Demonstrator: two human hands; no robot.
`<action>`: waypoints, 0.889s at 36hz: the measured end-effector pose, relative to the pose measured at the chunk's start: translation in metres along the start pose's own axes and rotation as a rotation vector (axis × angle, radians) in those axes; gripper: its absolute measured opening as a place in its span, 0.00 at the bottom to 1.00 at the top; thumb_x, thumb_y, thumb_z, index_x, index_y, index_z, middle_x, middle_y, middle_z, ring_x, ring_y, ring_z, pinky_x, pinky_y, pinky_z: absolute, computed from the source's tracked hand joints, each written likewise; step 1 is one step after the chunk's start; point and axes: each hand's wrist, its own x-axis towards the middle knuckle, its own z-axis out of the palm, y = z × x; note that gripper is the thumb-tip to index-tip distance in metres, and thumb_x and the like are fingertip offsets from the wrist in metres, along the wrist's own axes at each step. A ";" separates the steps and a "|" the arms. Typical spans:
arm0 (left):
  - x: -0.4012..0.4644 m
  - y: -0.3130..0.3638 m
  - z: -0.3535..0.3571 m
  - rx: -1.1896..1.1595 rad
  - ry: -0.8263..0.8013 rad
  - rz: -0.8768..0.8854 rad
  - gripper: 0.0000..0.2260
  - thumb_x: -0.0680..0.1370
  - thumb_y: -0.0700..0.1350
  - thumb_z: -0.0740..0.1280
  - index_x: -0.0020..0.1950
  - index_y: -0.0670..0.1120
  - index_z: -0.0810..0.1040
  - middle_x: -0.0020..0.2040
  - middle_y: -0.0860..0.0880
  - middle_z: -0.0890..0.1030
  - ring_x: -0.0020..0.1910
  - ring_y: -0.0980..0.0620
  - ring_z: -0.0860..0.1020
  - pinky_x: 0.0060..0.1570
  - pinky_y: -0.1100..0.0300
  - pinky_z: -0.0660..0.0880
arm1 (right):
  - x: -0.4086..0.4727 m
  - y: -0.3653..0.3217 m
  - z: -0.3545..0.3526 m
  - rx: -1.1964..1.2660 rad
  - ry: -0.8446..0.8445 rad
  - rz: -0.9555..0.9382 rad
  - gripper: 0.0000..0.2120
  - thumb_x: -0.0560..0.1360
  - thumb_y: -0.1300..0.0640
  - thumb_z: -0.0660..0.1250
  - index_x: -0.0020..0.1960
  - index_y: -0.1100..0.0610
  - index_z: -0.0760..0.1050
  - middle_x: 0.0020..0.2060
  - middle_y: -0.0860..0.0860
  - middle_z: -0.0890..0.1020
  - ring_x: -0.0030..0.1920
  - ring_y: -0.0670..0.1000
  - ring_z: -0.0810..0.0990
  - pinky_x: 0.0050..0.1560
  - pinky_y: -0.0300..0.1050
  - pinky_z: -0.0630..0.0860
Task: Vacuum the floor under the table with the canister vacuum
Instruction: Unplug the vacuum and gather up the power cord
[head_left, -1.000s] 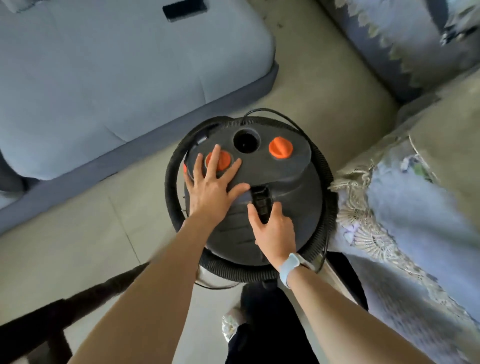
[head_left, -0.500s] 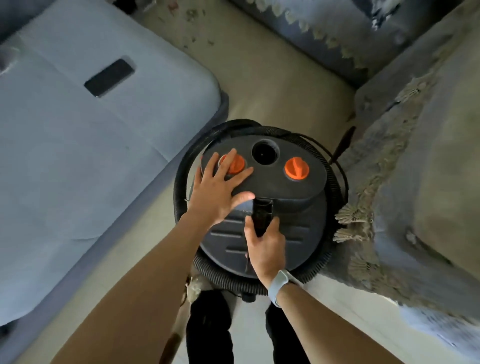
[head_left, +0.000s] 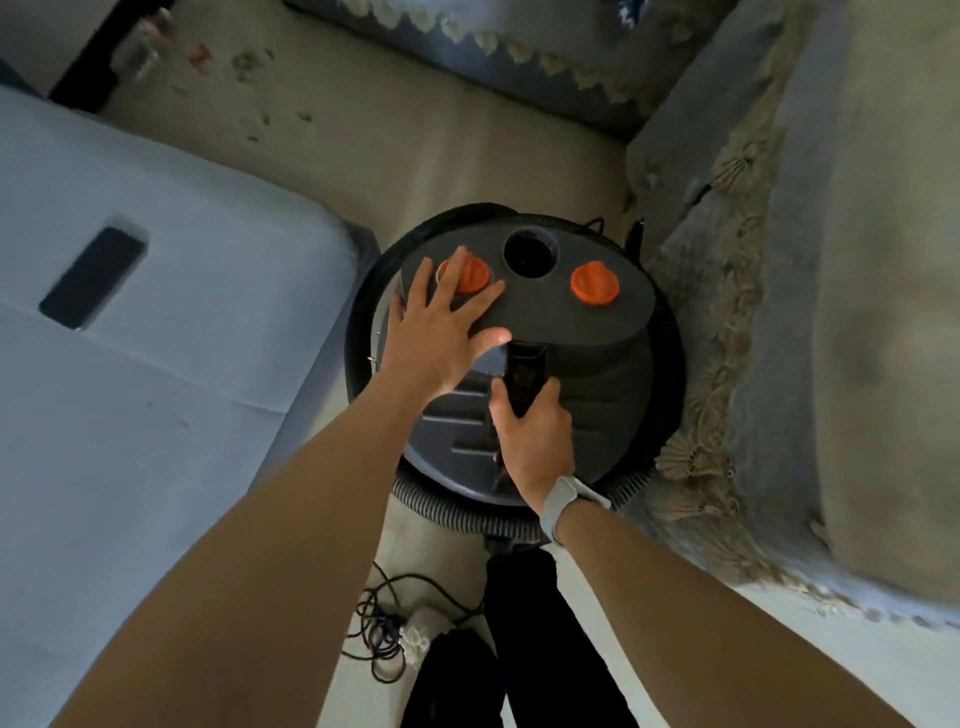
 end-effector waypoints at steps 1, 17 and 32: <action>0.011 0.001 -0.004 -0.004 -0.005 0.003 0.28 0.77 0.65 0.49 0.76 0.61 0.51 0.78 0.52 0.39 0.76 0.42 0.39 0.71 0.36 0.49 | 0.009 -0.004 -0.002 0.002 0.006 -0.001 0.21 0.77 0.46 0.65 0.57 0.64 0.69 0.46 0.60 0.82 0.46 0.61 0.81 0.45 0.55 0.78; 0.138 0.001 -0.046 -0.054 0.073 -0.028 0.26 0.79 0.63 0.51 0.77 0.60 0.53 0.79 0.51 0.42 0.77 0.45 0.41 0.72 0.37 0.52 | 0.135 -0.054 -0.010 -0.081 0.035 -0.009 0.23 0.77 0.42 0.61 0.56 0.62 0.67 0.46 0.61 0.81 0.46 0.64 0.80 0.44 0.57 0.77; -0.001 0.000 0.036 -0.564 0.398 -0.369 0.24 0.81 0.55 0.54 0.77 0.52 0.56 0.79 0.48 0.50 0.77 0.46 0.48 0.73 0.48 0.53 | 0.059 -0.034 0.015 -0.027 0.192 -0.068 0.28 0.79 0.58 0.60 0.75 0.63 0.55 0.68 0.60 0.66 0.64 0.58 0.71 0.61 0.46 0.70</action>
